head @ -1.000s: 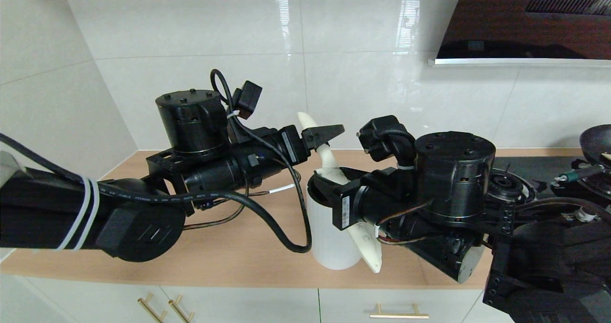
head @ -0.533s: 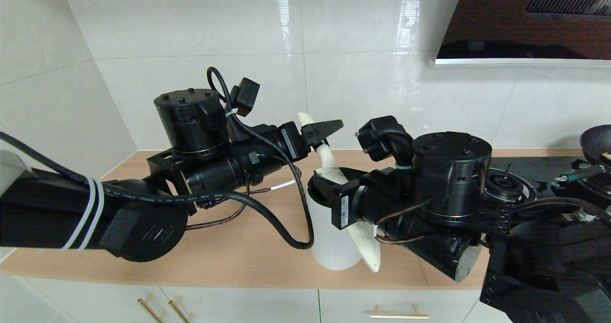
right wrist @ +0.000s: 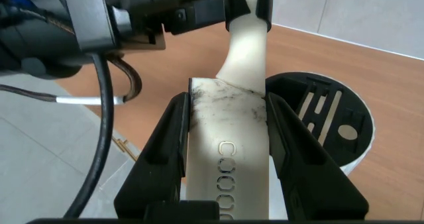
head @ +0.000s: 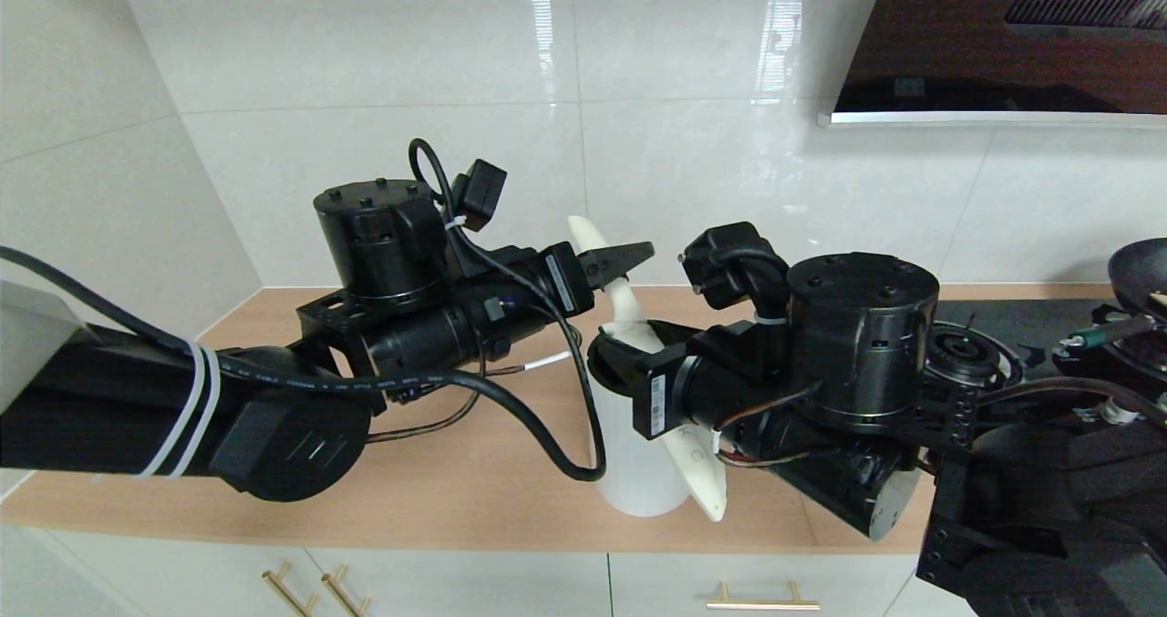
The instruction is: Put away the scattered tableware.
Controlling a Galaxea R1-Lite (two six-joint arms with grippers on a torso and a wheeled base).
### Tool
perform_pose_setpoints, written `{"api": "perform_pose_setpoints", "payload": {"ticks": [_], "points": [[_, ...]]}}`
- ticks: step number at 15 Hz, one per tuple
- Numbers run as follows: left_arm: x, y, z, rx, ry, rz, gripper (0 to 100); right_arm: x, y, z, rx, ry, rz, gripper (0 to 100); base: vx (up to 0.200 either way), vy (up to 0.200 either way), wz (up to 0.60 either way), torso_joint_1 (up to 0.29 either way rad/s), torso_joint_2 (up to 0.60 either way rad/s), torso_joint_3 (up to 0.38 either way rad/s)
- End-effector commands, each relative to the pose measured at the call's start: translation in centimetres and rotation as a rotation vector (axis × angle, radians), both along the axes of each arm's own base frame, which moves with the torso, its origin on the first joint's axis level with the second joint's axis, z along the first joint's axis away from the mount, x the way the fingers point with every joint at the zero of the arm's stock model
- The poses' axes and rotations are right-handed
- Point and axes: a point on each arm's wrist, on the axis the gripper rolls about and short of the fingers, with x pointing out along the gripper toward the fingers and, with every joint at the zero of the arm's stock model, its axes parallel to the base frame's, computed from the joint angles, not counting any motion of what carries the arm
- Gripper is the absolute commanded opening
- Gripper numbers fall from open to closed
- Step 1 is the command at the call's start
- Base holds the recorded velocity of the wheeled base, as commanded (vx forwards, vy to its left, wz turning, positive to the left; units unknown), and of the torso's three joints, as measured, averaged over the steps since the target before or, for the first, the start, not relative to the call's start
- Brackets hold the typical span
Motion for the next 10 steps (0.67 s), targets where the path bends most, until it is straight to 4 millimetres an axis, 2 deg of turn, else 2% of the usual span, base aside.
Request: {"api": "perform_pose_setpoints", "payload": {"ticks": [1,10], "points": [[-0.07,-0.13,-0.06,0.000,0.001,-0.006,0,0.03,0.05,-0.12,-0.002,0.003,0.000,0,0.000,0.000,0.00,0.000,0.00,0.000],[-0.09,-0.18,0.25,-0.006,-0.007,-0.005,0,0.25,0.23,-0.39,-0.001,-0.003,-0.029,0,0.000,0.000,0.00,0.000,0.00,0.000]]}}
